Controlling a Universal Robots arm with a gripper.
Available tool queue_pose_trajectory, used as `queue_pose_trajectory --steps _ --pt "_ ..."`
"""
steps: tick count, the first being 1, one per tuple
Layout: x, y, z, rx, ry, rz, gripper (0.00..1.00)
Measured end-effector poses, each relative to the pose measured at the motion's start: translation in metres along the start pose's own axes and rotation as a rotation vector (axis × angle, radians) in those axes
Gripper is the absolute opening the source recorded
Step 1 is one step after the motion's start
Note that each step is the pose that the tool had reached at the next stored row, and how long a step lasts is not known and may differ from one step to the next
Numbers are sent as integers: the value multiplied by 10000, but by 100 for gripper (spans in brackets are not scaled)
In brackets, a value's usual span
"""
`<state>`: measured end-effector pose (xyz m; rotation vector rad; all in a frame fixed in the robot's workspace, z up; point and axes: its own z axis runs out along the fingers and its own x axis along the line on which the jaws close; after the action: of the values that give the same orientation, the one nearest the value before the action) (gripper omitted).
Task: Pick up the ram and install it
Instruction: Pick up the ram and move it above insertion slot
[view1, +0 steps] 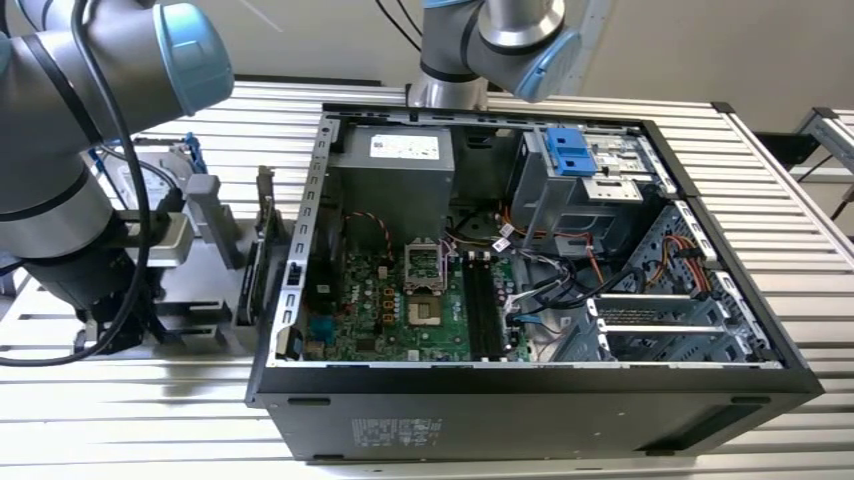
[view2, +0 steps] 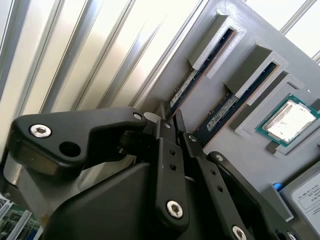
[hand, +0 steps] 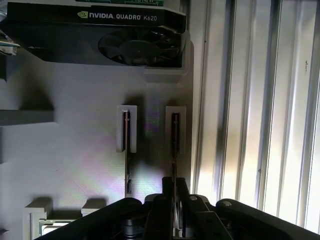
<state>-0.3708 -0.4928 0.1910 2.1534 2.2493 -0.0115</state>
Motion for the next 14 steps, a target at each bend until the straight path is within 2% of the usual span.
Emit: queue_pose_trajectory --steps 8,14 --pt "0 0 1 -2 2 0 0" --pt "-1 0 -44 0 -1 1 0"
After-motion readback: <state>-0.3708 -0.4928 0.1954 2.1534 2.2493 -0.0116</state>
